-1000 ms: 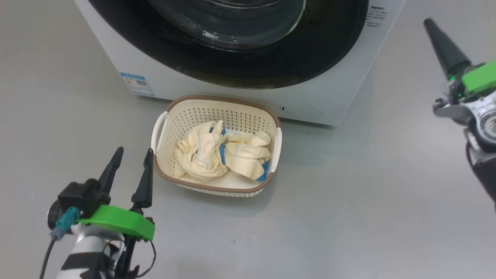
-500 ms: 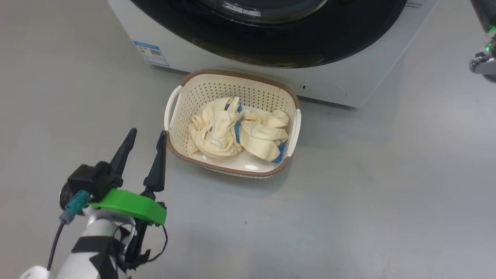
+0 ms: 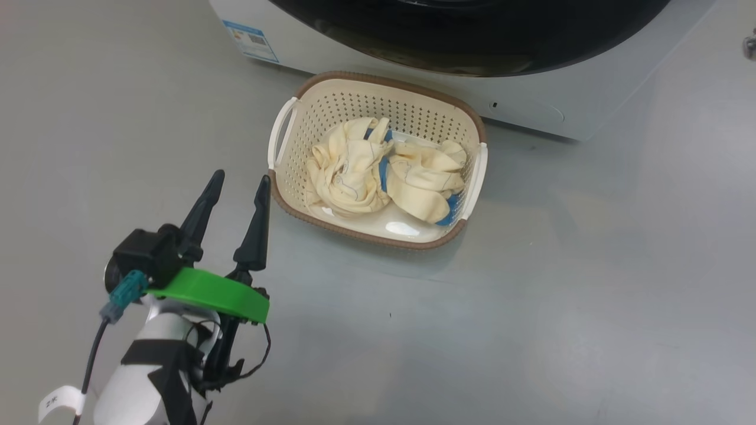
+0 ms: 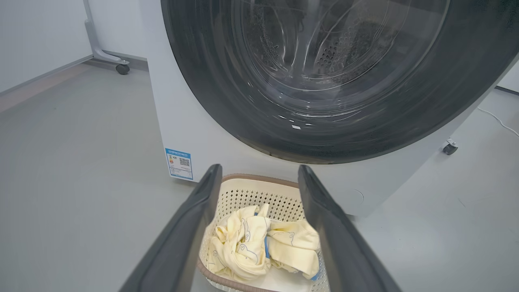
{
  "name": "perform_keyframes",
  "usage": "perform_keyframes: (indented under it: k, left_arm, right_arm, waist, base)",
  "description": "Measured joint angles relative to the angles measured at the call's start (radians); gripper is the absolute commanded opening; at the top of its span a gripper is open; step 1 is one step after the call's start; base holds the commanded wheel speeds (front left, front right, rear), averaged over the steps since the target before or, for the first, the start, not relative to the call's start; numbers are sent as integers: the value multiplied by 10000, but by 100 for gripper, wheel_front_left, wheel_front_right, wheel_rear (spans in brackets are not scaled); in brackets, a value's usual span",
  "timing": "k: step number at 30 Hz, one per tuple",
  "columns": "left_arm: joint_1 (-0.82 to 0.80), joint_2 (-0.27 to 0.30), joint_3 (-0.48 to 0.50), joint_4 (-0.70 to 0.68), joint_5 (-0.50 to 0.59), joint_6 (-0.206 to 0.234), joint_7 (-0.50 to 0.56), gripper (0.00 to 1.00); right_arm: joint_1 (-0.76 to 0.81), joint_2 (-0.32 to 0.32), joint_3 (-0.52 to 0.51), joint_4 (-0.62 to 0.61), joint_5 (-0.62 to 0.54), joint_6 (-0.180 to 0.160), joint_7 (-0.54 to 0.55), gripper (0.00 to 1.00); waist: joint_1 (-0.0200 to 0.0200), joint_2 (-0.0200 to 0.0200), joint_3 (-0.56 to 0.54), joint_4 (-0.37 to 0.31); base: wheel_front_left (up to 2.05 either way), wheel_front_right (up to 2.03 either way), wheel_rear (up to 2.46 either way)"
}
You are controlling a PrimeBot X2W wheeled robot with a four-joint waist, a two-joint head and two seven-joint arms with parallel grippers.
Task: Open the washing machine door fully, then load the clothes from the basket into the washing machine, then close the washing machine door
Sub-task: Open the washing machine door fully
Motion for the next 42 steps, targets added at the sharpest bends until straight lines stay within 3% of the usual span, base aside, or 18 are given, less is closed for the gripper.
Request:
perform_keyframes:
  k: [18,42]
  left_arm:
    - [-363,-199,-167,-119,-75,0,-40,100]
    - [-398,-257,-157,-92,-157,0,-40,100]
  right_arm:
    - [-866,-167,117,157,-405,0,272,0]
    - [-568,-150,709,-4,-357,0,857,0]
  waist:
    - [0,0,551,414]
    - [-1,1,153,274]
  base:
    - [0,0,0]
    - [0,0,0]
